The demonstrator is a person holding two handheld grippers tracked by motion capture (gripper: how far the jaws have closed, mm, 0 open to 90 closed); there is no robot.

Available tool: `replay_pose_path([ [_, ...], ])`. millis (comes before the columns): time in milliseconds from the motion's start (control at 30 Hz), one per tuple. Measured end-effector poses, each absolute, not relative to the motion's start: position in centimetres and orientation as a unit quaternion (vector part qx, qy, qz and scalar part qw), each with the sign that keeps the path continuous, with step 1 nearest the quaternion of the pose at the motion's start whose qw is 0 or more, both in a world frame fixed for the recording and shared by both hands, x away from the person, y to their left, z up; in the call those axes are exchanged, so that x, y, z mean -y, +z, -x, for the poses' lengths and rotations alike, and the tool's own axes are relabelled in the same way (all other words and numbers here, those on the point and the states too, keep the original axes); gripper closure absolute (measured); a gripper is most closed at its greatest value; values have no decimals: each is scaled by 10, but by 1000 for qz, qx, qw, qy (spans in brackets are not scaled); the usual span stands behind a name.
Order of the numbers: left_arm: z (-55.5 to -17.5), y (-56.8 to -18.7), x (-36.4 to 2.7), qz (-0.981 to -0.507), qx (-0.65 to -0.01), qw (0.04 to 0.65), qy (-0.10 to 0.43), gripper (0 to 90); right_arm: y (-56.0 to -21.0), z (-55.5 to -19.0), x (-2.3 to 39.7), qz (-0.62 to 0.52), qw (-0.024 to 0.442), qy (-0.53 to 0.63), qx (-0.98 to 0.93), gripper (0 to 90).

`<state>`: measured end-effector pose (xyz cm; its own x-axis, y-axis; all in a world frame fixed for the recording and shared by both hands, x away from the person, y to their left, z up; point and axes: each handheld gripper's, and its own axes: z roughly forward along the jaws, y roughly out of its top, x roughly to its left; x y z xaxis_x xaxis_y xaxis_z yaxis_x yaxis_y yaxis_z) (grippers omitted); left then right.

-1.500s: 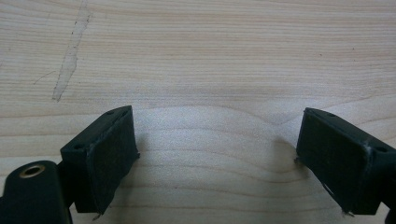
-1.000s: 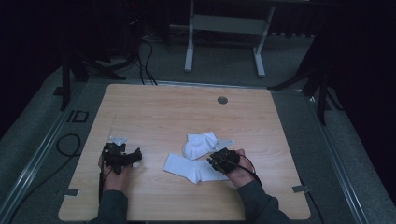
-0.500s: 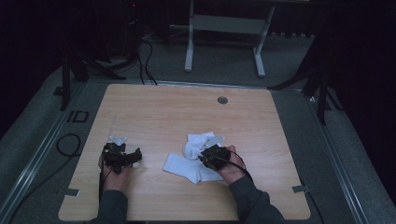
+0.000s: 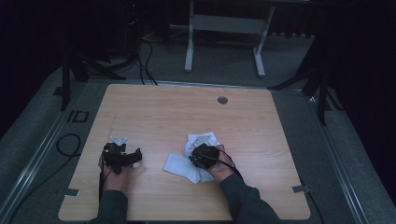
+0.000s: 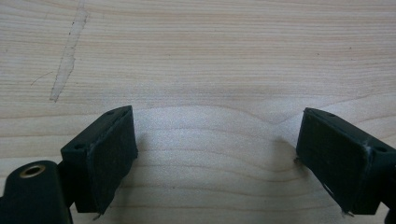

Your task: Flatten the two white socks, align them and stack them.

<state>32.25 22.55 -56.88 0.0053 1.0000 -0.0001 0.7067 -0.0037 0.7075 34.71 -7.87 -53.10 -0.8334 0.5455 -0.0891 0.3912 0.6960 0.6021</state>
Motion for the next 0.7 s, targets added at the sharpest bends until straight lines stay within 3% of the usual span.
replay_pose_path([
  [200,-322,-569,-226,-655,-652,272,270,121,-533,-356,69,-269,131,287,-910,594],
  [367,-322,-569,-226,-655,-652,272,270,121,-537,-363,60,-273,133,273,-913,590],
  [467,-322,-569,-226,-655,-651,271,270,121,-540,-366,57,-276,128,266,-915,656],
  [567,-322,-569,-226,-655,-651,271,269,121,-541,-368,56,-277,126,264,-915,832],
  [700,-322,-569,-226,-655,-651,271,270,121,-537,-367,58,-279,132,268,-913,862],
])
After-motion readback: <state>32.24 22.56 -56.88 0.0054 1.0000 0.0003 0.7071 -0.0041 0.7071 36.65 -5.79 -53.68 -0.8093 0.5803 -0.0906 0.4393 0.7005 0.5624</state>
